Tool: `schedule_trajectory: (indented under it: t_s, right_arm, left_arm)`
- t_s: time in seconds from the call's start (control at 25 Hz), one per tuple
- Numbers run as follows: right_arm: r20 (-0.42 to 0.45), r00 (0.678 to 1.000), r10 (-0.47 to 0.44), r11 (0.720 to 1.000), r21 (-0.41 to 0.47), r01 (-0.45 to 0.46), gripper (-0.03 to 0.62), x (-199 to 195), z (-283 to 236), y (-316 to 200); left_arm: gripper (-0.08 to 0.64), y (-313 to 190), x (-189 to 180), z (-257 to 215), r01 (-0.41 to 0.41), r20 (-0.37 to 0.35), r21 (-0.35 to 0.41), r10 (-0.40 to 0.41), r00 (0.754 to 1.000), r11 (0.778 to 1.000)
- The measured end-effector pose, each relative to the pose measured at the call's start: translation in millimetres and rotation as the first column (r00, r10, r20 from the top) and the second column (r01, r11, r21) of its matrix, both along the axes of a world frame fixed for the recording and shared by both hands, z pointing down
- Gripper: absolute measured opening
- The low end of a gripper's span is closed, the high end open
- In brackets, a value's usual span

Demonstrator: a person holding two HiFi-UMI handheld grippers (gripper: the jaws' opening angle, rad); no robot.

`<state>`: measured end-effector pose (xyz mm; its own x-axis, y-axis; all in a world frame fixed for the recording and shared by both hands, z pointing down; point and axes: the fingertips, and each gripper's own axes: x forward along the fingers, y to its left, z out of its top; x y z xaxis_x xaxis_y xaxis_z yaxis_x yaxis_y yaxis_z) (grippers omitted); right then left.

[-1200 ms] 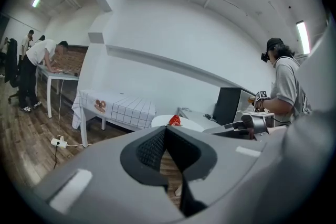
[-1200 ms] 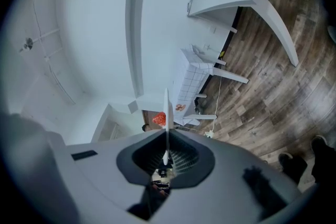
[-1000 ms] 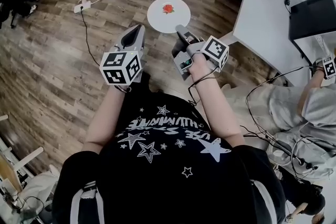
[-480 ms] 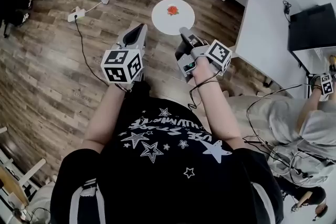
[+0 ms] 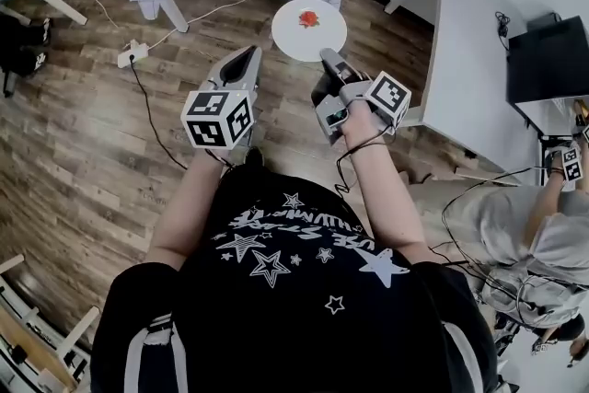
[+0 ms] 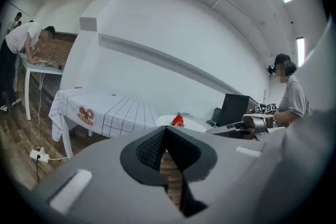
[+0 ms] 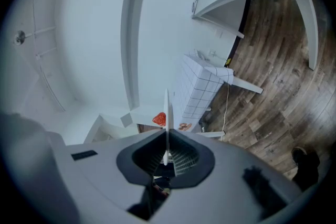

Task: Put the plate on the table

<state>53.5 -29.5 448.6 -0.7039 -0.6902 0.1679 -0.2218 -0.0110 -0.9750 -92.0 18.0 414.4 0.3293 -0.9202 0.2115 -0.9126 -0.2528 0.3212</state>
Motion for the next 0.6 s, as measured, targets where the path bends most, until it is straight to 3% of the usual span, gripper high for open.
schedule_trajectory:
  t_s: [0.4,0.6]
  right_arm:
    - [0.006,0.996,0.094,0.996,0.005,-0.094,0.023,-15.2,6.4,-43.5]
    - [0.018,0.994,0.108,0.994,0.008,-0.108,0.023,-11.0,6.3,-53.6]
  left_arm:
    - [0.009,-46.3,-23.2,1.4,-0.096,-0.012,-0.005,0.096,0.995,0.995]
    - [0.009,-61.9,-21.3,10.1,-0.103,-0.039,-0.02,0.103,0.994,0.994]
